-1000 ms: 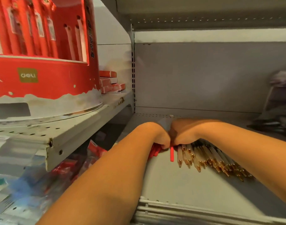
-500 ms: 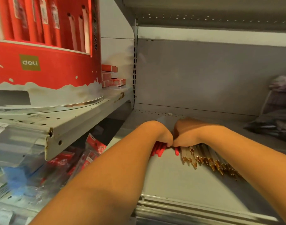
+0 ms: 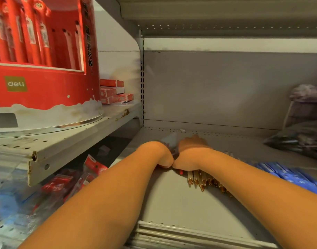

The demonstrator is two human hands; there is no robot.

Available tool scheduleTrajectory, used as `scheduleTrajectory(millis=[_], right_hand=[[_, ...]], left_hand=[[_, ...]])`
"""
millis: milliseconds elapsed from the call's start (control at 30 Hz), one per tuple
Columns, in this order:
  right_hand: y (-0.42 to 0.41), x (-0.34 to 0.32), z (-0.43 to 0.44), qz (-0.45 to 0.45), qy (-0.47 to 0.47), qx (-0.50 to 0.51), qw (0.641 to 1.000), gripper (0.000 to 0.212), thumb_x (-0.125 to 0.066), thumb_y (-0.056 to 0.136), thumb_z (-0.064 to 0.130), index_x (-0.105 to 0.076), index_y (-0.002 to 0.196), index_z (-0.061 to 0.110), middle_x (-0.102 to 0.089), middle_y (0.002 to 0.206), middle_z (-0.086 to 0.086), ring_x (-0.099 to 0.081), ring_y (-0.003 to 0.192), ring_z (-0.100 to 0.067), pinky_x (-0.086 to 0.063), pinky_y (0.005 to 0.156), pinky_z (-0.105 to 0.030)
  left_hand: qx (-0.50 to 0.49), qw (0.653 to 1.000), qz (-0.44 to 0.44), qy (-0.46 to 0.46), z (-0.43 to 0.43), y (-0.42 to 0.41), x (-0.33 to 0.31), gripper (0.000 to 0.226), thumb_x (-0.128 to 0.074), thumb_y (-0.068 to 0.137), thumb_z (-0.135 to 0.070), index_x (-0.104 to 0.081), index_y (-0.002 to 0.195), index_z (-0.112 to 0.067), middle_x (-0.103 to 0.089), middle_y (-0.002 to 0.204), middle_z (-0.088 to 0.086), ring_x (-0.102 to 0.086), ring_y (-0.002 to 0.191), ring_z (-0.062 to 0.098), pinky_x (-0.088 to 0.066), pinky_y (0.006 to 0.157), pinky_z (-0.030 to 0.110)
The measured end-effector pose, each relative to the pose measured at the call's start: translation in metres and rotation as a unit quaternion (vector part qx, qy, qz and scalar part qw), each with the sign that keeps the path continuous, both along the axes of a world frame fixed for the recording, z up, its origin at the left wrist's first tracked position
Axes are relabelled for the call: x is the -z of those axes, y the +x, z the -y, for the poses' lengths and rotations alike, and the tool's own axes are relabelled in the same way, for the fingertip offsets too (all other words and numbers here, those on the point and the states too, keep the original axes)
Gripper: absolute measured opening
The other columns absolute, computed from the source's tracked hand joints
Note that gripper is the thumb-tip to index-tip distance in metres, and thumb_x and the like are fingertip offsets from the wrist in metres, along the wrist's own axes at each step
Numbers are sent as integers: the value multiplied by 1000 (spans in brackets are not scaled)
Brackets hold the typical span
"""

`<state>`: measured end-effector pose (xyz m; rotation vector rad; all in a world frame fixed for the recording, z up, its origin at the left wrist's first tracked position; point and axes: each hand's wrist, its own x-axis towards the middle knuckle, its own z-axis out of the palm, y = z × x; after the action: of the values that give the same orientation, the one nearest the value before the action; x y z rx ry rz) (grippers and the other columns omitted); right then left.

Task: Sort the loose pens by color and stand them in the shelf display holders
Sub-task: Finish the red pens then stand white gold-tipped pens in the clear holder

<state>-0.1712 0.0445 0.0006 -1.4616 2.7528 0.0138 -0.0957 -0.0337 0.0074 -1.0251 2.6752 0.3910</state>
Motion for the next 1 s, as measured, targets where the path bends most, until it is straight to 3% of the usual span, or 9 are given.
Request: scheduleTrajectory(millis=[133,267,367,500,600,700,800,900,1000], right_hand=[[-3,-4,-2,21,-32,35,999,28,-71,74,44,-63,84,18,-63,88,-5,-62,85,-23,-55,77,-33],[0,-13,-6,73,-89,41,993,21,-70,76,41,-64,75,21,-64,71,0,-60,66,-15,-47,57,-24],[1,-18,-11,67,-117,41,990,22,-63,81,43,-65,75,22,-58,68,1,-55,65,-17,-42,61,-26],[1,-22,-19,62,-122,87,987,31,-61,84,44,-57,67,18,-49,61,2,-49,56,-15,-41,54,-24],[-1,-28,-25,66,-160,127,977,36,-60,86,49,-59,68,18,-50,62,0,-49,54,-16,-39,50,-23],[-5,-35,-38,116,-267,184,939,34,-61,85,43,-57,62,19,-49,59,0,-46,53,-18,-37,50,-24],[-10,-40,-61,257,-408,203,852,24,-62,90,26,-62,69,14,-59,68,0,-54,65,-17,-44,58,-26],[-10,-39,-87,460,-560,157,671,9,-62,92,9,-64,87,2,-68,77,-7,-67,76,-17,-56,63,-23],[-8,-36,-116,550,-623,101,547,16,-63,91,4,-62,100,-10,-70,73,-12,-73,77,-19,-60,67,-26]], left_hand=[[-9,999,-36,-21,5,2,4,49,-56,90,-22,-48,137,-12,-55,124,14,-54,118,33,-48,99,43],[-13,997,-73,-23,8,4,5,40,-59,91,-27,-54,127,-11,-57,109,12,-58,111,32,-50,95,42],[-19,993,-110,22,13,4,4,21,-54,94,-21,-58,112,-10,-59,88,9,-61,80,26,-52,71,32],[-48,984,-139,96,12,3,1,12,-40,94,-11,-50,87,-13,-47,57,8,-41,39,19,-37,43,21],[-41,980,-153,119,8,-2,-2,24,-39,94,-12,-49,73,-5,-45,47,10,-39,31,21,-33,39,19],[-57,968,-187,158,4,-7,-5,23,-39,95,-15,-49,77,-5,-47,53,9,-39,38,21,-35,44,23],[-74,933,-277,216,-1,-12,-7,27,-42,99,-22,-50,81,-5,-47,61,8,-42,43,19,-43,52,27],[-44,893,-356,271,-13,-13,-14,12,-45,96,-8,-52,103,-2,-51,66,11,-50,48,22,-51,58,32],[7,847,-427,318,-31,-10,-22,13,-48,96,-4,-54,107,-5,-52,67,10,-52,49,21,-50,47,27]])
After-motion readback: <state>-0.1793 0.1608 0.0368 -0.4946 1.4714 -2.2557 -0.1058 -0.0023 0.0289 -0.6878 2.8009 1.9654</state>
